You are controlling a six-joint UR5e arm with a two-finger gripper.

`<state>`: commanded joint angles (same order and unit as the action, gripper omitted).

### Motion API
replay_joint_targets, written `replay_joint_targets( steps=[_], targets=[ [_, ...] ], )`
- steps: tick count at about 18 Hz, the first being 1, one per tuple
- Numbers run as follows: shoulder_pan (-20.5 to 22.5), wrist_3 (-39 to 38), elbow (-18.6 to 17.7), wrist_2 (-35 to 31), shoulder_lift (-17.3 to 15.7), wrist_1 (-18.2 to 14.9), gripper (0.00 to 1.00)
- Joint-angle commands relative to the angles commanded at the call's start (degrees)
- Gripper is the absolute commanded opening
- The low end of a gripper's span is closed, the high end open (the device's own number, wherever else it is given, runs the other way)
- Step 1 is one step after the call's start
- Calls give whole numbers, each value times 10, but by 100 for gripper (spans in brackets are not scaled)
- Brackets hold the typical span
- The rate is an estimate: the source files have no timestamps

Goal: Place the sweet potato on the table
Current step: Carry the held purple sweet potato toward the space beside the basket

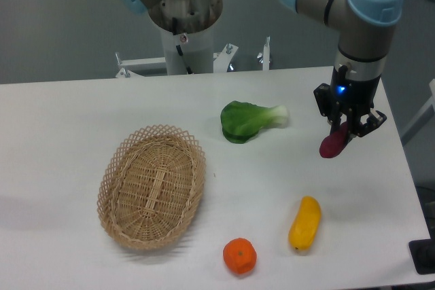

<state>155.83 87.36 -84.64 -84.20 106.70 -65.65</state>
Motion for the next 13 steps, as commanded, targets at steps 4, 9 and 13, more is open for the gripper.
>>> replay_joint_targets(
  steps=[4, 9, 13],
  targets=[
    [-1, 0, -14, 0, -1, 1, 13],
    [-4, -9, -34, 2, -3, 3, 13],
    [-24, -82, -55, 0, -4, 17, 13]
  ],
)
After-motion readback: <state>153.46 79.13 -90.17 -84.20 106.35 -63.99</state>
